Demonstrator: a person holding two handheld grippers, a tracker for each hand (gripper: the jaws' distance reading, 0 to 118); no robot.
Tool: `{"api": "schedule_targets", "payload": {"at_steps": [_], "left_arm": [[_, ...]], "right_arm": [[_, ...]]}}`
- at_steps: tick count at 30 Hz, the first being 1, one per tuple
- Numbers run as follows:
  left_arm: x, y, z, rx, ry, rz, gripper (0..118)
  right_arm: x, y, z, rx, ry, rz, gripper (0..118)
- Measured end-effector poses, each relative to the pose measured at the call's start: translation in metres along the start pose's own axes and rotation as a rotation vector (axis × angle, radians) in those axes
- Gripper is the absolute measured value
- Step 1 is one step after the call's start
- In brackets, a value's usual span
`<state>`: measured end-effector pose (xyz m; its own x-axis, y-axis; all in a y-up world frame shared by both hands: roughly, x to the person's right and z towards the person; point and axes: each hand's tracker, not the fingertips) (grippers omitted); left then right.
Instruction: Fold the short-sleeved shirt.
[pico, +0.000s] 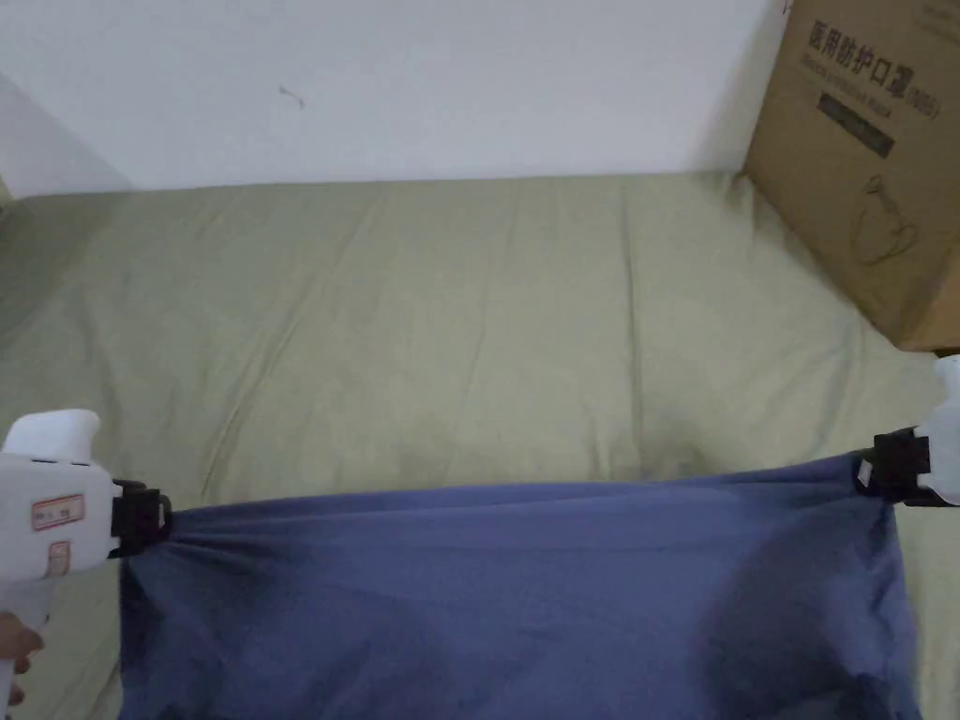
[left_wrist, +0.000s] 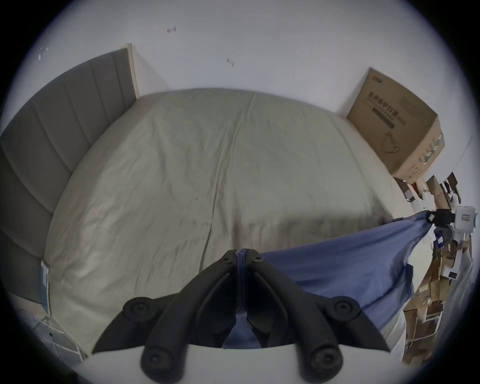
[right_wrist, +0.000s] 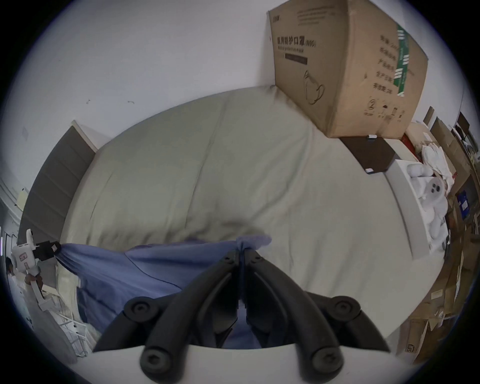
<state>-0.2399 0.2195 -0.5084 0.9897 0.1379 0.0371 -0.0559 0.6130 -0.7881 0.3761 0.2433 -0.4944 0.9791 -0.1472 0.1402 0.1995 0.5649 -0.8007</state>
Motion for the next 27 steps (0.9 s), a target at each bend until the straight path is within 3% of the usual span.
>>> {"api": "schedule_targets", "payload": {"at_steps": [6,11,15,16,17,18,19,20,23,25,26,27], "left_arm": [[-0.006,-0.086,0.043,-0.066,-0.013,-0.006,4],[-0.021,-0.159,0.023,-0.233,-0.041,0.043,5],[-0.025,-0.176,0.012,-0.233,-0.041,0.095,9],[-0.026,-0.174,0.015,-0.225,-0.041,0.111,21],[-0.027,-0.17,0.019,-0.209,-0.037,0.127,49],[-0.025,-0.167,0.025,-0.202,-0.029,0.127,72],[-0.025,-0.163,0.032,-0.19,-0.019,0.118,92],[-0.026,-0.16,0.04,-0.155,-0.007,0.107,104],[-0.031,-0.154,0.066,-0.079,-0.005,0.128,102],[-0.034,-0.157,0.08,-0.042,-0.028,0.183,98],[-0.036,-0.161,0.086,-0.019,-0.052,0.218,84],[-0.037,-0.166,0.093,0.001,-0.081,0.249,63]], "right_arm": [[0.016,-0.098,0.033,-0.09,-0.035,-0.003,3],[0.036,-0.18,0.002,-0.248,-0.117,-0.03,3],[0.04,-0.202,-0.007,-0.229,-0.093,-0.08,7],[0.038,-0.201,-0.001,-0.212,-0.084,-0.09,20],[0.037,-0.196,0.005,-0.208,-0.086,-0.095,50],[0.035,-0.191,0.011,-0.197,-0.082,-0.1,69],[0.032,-0.185,0.019,-0.176,-0.083,-0.096,72],[0.028,-0.18,0.03,-0.139,-0.082,-0.081,72],[0.005,-0.167,0.061,-0.023,-0.092,-0.019,72],[-0.019,-0.166,0.081,0.064,-0.044,-0.002,71],[-0.031,-0.168,0.086,0.105,-0.019,0.0,70],[-0.045,-0.171,0.089,0.14,-0.002,-0.003,67]]}}
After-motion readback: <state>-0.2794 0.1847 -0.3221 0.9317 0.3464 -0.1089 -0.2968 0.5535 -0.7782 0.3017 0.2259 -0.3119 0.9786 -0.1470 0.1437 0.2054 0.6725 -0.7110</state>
